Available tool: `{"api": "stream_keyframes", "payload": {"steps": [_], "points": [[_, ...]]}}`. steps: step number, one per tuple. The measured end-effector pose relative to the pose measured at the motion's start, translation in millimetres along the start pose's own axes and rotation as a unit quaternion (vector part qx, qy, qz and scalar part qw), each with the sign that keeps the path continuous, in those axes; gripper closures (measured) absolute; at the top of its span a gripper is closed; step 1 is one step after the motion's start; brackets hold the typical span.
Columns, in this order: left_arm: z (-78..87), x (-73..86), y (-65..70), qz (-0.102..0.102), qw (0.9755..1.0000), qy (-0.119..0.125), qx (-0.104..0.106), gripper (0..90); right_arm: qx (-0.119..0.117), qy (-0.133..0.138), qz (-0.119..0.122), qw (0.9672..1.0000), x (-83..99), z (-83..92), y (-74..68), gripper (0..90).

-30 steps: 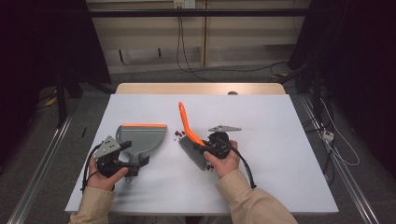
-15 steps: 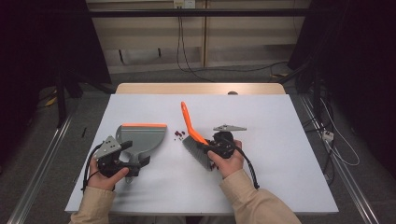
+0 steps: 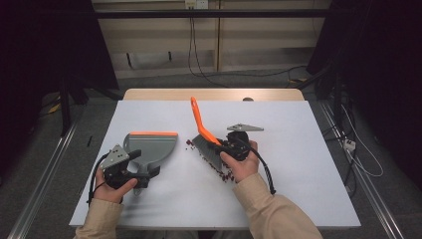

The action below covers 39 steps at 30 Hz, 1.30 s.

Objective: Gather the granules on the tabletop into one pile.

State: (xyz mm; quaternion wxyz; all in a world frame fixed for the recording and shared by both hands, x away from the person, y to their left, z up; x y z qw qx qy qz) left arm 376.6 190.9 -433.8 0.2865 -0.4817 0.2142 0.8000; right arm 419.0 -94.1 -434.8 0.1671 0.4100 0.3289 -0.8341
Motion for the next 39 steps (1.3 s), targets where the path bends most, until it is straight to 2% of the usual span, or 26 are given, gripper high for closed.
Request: {"api": "stream_keyframes", "payload": {"steps": [7, 9, 12, 14, 16, 21, 23, 30, 32, 34, 39], "points": [[-0.9, 0.4, -0.4, 0.001, 1.0, 0.0, 0.001, 5.5, -0.005, -0.01, -0.001, 0.9999, 2.5, -34.5, -14.0, 71.0], [-2.1, 1.1, -0.3, 0.0, 1.0, -0.003, 0.002, 5.5, -0.014, -0.013, -0.005, 0.9998, 3.9, -46.2, -17.5, 70.9], [-2.7, 2.1, -0.4, 0.0, 1.0, -0.005, 0.002, 5.5, -0.008, -0.025, -0.011, 0.9996, 8.4, -59.8, -18.1, 70.9], [-1.6, 1.9, -0.9, 0.002, 1.0, -0.002, 0.001, 5.5, 0.005, -0.028, -0.017, 0.9994, 10.2, -62.5, -13.3, 70.9], [-0.4, 2.2, -1.5, 0.002, 1.0, -0.001, -0.002, 5.5, 0.012, -0.03, -0.026, 0.9991, 9.8, -59.9, -7.1, 70.9], [0.0, 3.4, -2.2, 0.001, 1.0, -0.004, -0.004, 5.5, 0.033, -0.032, -0.011, 0.9989, 10.8, -46.9, 1.0, 70.9], [0.0, 3.0, -2.1, 0.001, 1.0, -0.004, -0.005, 5.5, 0.034, -0.027, -0.021, 0.9988, 13.2, -41.1, 4.9, 70.8], [-2.0, 1.9, 0.0, -0.003, 1.0, -0.004, -0.001, 5.5, 0.044, -0.018, -0.027, 0.9985, 18.6, -24.1, 11.8, 70.9], [-2.3, 1.4, 0.8, -0.005, 1.0, -0.004, -0.001, 5.5, 0.043, -0.019, -0.026, 0.9985, 19.1, -20.8, 11.6, 70.9], [-3.0, 1.2, 1.5, -0.006, 1.0, -0.004, 0.001, 5.5, 0.033, -0.018, -0.036, 0.9986, 19.5, -18.1, 11.3, 70.9], [-4.4, 1.8, 2.3, -0.007, 1.0, -0.006, 0.002, 5.5, 0.019, 0.001, -0.044, 0.9989, 12.3, -12.4, 9.1, 70.9]]}}
Point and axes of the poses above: each handheld gripper's, and its own axes: z roughly backward along the jaws, x roughly out of its underside, y roughly to its right, the point moved 5 cm from there along -z, roughly forward along the jaws, and after that the axes turned 5 degrees about -x, right-handed, at the moved point
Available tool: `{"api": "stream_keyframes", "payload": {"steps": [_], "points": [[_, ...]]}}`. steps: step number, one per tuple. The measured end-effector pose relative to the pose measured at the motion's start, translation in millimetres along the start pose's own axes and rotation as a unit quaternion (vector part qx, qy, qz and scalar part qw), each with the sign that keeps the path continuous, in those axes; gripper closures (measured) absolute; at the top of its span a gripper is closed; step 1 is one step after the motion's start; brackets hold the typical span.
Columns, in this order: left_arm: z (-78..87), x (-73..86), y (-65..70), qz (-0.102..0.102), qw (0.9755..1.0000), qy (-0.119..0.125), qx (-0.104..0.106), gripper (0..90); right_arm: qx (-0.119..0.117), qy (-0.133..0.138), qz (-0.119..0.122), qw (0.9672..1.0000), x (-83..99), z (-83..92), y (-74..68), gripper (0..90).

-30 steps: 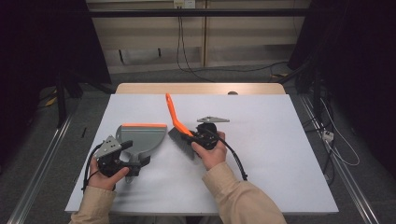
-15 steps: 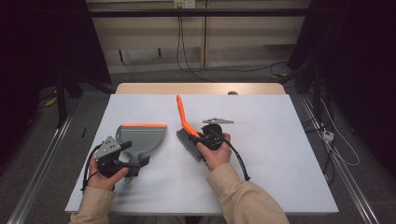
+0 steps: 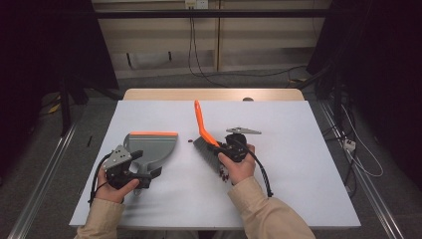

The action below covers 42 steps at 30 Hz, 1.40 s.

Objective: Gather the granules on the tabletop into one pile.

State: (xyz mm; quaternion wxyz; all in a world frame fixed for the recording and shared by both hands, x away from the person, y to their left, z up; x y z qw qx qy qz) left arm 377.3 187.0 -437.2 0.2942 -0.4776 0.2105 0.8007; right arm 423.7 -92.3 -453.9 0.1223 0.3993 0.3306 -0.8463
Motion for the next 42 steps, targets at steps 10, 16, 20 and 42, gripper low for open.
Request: {"api": "stream_keyframes", "payload": {"steps": [10, 16, 20, 42], "points": [[-0.2, -0.2, -2.6, 0.007, 1.0, 0.002, -0.001, 5.4, -0.001, -0.007, 0.013, 0.9999, -21.4, -38.5, -9.0, 70.9], [0.9, 0.6, -4.6, 0.007, 1.0, 0.001, -0.001, 5.4, -0.004, -0.018, -0.008, 0.9998, -19.9, -63.0, -9.6, 70.9], [2.1, 1.0, -4.0, 0.007, 1.0, 0.002, -0.003, 5.5, 0.013, -0.026, -0.005, 0.9996, -17.9, -59.5, -3.8, 70.9], [0.0, 0.9, -2.0, -0.001, 1.0, -0.003, -0.003, 5.5, -0.02, 0.008, 0.031, 0.9993, -28.2, -3.1, 2.0, 70.9]]}}
Point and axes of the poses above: each handheld gripper's, and its own axes: z roughly backward along the jaws, x roughly out of its underside, y roughly to its right, the point moved 5 cm from there along -z, roughly forward along the jaws, and after that the axes turned 5 degrees about -x, right-handed, at the moved point
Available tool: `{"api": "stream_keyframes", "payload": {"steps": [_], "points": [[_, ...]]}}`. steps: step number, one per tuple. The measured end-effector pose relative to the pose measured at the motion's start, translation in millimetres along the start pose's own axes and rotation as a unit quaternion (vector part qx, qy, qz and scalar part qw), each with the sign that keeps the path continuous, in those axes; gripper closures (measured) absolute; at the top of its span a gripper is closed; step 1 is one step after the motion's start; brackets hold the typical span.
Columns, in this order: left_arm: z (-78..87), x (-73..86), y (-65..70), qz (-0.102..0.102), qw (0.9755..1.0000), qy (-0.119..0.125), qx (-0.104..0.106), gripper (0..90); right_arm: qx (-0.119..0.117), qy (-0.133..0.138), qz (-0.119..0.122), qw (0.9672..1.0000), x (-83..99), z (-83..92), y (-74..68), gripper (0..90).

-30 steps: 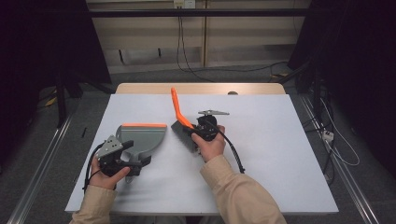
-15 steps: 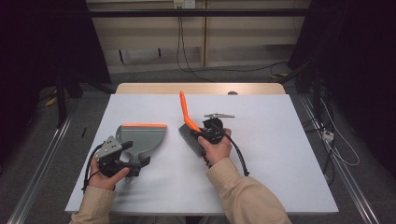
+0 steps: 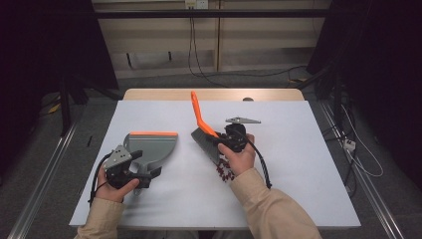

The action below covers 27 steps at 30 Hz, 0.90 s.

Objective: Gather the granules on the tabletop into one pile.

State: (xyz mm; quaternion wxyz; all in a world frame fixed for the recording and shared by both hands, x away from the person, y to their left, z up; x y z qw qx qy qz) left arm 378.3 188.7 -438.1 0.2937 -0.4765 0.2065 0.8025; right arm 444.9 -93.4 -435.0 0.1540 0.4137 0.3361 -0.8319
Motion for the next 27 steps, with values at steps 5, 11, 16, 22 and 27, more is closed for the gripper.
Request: {"api": "stream_keyframes", "payload": {"steps": [5, 11, 16, 22, 27], "points": [[0.6, 0.2, -2.3, 0.004, 1.0, 0.002, -0.004, 5.5, -0.002, 0.004, 0.026, 0.9997, -8.0, 3.7, 9.6, 70.9], [0.0, 1.5, -3.5, 0.006, 1.0, -0.003, -0.007, 5.5, -0.017, 0.015, 0.084, 0.9962, -22.8, 5.6, 25.7, 70.9], [-0.2, 2.2, -5.3, 0.009, 0.9999, -0.003, -0.01, 5.5, -0.027, 0.005, 0.138, 0.9901, -31.4, -1.5, 41.0, 70.9], [2.6, 4.9, -10.3, 0.014, 0.9997, -0.005, -0.019, 5.5, -0.056, -0.013, 0.201, 0.9779, -29.8, -24.3, 50.2, 71.0], [9.8, 7.7, -16.5, 0.026, 0.9991, -0.001, -0.033, 5.5, -0.075, -0.036, 0.258, 0.9624, -27.8, -46.7, 57.7, 70.9]]}}
Point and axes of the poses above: each handheld gripper's, and its own axes: z roughly backward along the jaws, x roughly out of its underside, y roughly to its right, the point moved 5 cm from there along -z, roughly forward along the jaws, and after that the axes turned 5 degrees about -x, right-handed, at the moved point
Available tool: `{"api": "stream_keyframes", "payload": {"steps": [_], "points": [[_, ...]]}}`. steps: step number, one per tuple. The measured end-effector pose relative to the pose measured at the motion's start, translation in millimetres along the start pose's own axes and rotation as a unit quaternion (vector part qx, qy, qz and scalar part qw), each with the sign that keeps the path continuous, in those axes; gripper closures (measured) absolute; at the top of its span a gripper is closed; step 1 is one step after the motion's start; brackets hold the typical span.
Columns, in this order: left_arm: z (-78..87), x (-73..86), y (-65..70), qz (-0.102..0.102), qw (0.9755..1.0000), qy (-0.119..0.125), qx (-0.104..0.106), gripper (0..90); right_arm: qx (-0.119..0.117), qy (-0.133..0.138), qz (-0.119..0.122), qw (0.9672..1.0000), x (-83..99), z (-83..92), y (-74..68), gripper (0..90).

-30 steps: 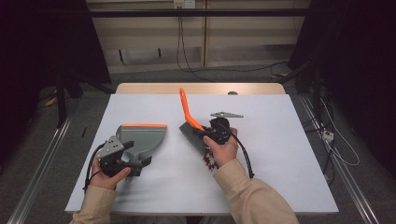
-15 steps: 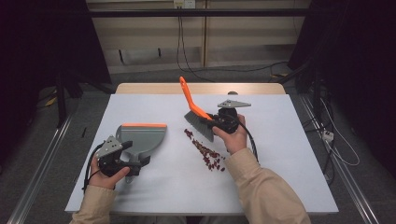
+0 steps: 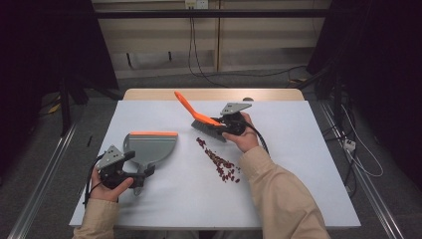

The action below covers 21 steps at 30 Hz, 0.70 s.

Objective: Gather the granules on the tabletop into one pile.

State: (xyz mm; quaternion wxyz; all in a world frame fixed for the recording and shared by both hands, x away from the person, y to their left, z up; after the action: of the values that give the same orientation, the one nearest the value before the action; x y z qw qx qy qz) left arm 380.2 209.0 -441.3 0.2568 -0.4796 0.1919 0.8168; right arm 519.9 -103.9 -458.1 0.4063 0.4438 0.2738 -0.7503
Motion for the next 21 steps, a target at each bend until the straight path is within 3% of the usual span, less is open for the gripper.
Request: {"api": "stream_keyframes", "payload": {"steps": [2, 4, 5, 7, 8, 14, 21], "points": [[2.8, 1.2, -2.2, 0.001, 1.0, -0.001, -0.004, 5.5, -0.01, -0.009, 0.033, 0.9994, -0.7, -7.2, 2.9, 70.9], [4.3, 2.4, -3.0, 0.003, 1.0, -0.001, -0.008, 5.5, -0.04, -0.013, 0.05, 0.9978, -0.2, -13.4, 2.5, 70.9], [5.0, 2.9, -4.0, 0.001, 1.0, -0.002, -0.009, 5.5, -0.052, -0.023, 0.072, 0.9958, 1.2, -15.8, 1.1, 70.9], [6.0, 3.2, -4.8, 0.003, 0.9999, -0.001, -0.011, 5.5, -0.076, -0.02, 0.081, 0.9936, 2.3, -17.8, -4.6, 71.0], [6.5, 3.5, -5.2, 0.002, 0.9999, -0.002, -0.012, 5.5, -0.076, -0.024, 0.092, 0.9926, 2.2, -17.6, -6.9, 71.0], [7.1, 3.6, -3.1, -0.001, 1.0, -0.001, -0.008, 5.5, -0.096, -0.045, 0.094, 0.9898, 4.8, -8.9, -14.1, 70.9], [6.4, 3.6, -1.0, -0.005, 1.0, -0.002, -0.005, 5.5, -0.12, -0.058, 0.115, 0.9844, 10.9, 2.7, -25.9, 70.6]]}}
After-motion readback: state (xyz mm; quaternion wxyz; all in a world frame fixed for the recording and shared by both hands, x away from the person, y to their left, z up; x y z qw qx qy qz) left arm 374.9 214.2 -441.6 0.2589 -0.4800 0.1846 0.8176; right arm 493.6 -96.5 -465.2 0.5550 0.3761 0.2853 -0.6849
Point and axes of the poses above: each handheld gripper's, and its own axes: z roughly backward along the jaws, x roughly out of its underside, y roughly to its right, the point moved 5 cm from there along -z, roughly forward along the jaws, and after that the axes turned 5 degrees about -x, right-handed, at the moved point
